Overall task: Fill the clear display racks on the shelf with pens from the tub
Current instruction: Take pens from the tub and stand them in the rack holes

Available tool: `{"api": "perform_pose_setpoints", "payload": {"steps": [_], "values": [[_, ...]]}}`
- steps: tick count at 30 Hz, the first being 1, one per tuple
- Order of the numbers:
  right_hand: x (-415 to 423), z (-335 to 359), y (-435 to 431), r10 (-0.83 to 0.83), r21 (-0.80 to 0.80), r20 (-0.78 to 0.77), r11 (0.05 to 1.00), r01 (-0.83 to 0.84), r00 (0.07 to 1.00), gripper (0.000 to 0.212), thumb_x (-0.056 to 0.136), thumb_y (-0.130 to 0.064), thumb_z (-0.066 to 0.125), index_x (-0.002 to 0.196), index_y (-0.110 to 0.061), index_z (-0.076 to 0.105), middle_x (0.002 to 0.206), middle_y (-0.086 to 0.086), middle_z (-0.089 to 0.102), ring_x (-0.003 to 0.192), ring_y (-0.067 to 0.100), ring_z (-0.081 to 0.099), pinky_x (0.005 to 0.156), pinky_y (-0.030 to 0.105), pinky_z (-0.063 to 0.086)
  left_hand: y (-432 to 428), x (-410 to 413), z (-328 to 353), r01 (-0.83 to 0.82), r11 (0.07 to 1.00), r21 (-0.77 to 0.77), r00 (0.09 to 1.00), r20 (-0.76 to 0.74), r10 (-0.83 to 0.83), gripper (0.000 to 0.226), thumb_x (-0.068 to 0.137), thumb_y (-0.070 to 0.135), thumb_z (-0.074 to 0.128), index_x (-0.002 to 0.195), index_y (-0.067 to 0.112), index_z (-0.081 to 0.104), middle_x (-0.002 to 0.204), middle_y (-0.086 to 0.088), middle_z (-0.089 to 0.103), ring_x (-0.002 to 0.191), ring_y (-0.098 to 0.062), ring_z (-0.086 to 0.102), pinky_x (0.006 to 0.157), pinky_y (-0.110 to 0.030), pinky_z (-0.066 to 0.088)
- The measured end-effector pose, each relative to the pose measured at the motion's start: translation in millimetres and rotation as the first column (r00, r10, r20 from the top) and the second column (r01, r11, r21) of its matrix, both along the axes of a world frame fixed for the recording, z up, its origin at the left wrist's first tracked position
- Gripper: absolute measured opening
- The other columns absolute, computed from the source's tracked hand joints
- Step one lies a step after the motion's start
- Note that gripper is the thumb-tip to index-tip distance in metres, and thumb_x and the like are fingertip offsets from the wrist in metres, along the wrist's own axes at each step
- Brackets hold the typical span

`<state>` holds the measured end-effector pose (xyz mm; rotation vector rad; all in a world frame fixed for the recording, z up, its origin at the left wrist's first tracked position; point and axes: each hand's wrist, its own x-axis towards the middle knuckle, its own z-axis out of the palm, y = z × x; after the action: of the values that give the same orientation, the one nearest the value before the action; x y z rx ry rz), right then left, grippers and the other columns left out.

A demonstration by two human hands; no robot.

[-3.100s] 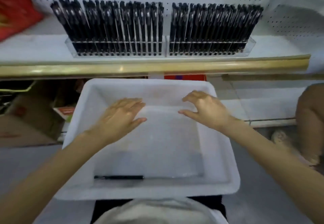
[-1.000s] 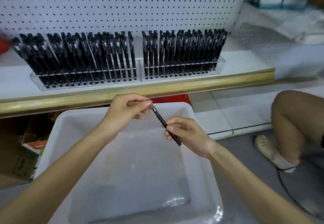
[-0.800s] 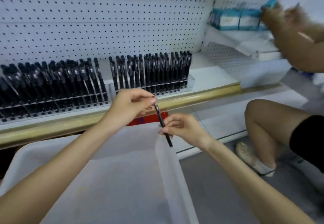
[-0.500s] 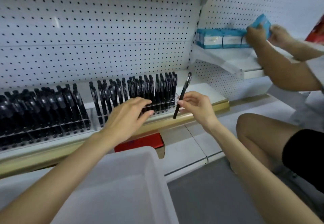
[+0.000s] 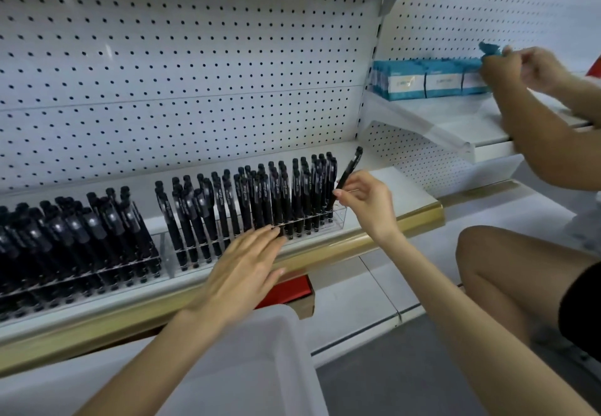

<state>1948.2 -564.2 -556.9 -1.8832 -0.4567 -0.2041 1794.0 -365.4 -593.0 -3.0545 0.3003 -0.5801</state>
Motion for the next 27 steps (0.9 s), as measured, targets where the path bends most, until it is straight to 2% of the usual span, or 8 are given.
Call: {"api": "perform_pose_setpoints", "payload": {"steps": [4, 8, 12, 16, 20, 27], "values": [[3.4, -6.0, 3.5, 0.024, -0.162, 0.014, 0.987, -0.022, 1.000, 0.016, 0.082, -0.021, 0.074, 0.091, -0.018, 0.062, 0.082, -0.007, 0.066, 0.081, 0.002, 0.064, 0.075, 0.014, 0.051, -0.1, 0.5, -2.3, 0.009, 1.000, -0.024, 1.000, 0.002, -0.009, 0.053, 0.085, 0.042, 0.054, 0.131, 0.014, 0.055, 0.132, -0.005, 0.059, 0.124, -0.020, 0.055, 0.105, -0.038, 0.034], [6.8, -9.8, 4.7, 0.016, -0.281, 0.016, 0.960, -0.011, 1.000, 0.013, 0.080, -0.023, 0.077, 0.085, -0.019, 0.066, 0.079, -0.007, 0.067, 0.077, 0.005, 0.062, 0.071, 0.016, 0.048, 0.4, 1.0, -3.2, 0.009, 0.999, -0.047, 1.000, 0.001, -0.009, 0.055, 0.087, 0.042, 0.053, 0.133, 0.014, 0.052, 0.133, -0.005, 0.057, 0.125, -0.020, 0.053, 0.106, -0.038, 0.033], [10.2, -9.8, 2.3, 0.018, -0.320, -0.021, 0.947, -0.024, 1.000, 0.011, 0.079, -0.024, 0.077, 0.079, -0.019, 0.067, 0.080, -0.001, 0.068, 0.071, 0.011, 0.056, 0.061, 0.010, 0.041, 0.0, -0.3, -1.8, -0.005, 0.998, -0.064, 1.000, -0.006, 0.005, 0.056, 0.086, 0.042, 0.053, 0.134, 0.013, 0.050, 0.132, -0.004, 0.058, 0.126, -0.019, 0.052, 0.105, -0.035, 0.030], [12.0, -7.1, 3.7, 0.039, -0.369, -0.027, 0.928, -0.046, 0.999, 0.009, 0.081, -0.022, 0.075, 0.081, -0.015, 0.070, 0.083, 0.004, 0.069, 0.065, 0.010, 0.049, 0.059, 0.010, 0.038, 0.9, -0.2, -1.7, -0.009, 0.995, -0.095, 1.000, -0.010, 0.008, 0.055, 0.087, 0.040, 0.059, 0.135, 0.013, 0.048, 0.132, -0.001, 0.058, 0.130, -0.017, 0.047, 0.105, -0.033, 0.028], [10.4, -4.0, 6.4, 0.059, -0.417, 0.014, 0.908, -0.047, 0.998, 0.010, 0.081, -0.021, 0.075, 0.076, -0.018, 0.067, 0.077, -0.002, 0.065, 0.064, 0.004, 0.047, 0.059, 0.008, 0.036, 1.5, 0.6, -1.4, -0.006, 0.996, -0.095, 1.000, -0.023, 0.003, 0.053, 0.087, 0.039, 0.059, 0.133, 0.014, 0.050, 0.129, 0.001, 0.060, 0.131, -0.016, 0.045, 0.106, -0.034, 0.028], [8.2, -0.5, 6.7, 0.086, -0.501, 0.108, 0.865, -0.021, 0.990, 0.010, 0.082, -0.020, 0.074, 0.079, -0.010, 0.071, 0.073, -0.002, 0.061, 0.062, 0.000, 0.048, 0.058, 0.010, 0.034, 2.7, 1.5, -0.4, 0.000, 0.994, -0.112, 0.999, -0.043, -0.005, 0.050, 0.090, 0.039, 0.056, 0.133, 0.015, 0.050, 0.132, 0.000, 0.058, 0.133, -0.017, 0.042, 0.108, -0.034, 0.027]]}}
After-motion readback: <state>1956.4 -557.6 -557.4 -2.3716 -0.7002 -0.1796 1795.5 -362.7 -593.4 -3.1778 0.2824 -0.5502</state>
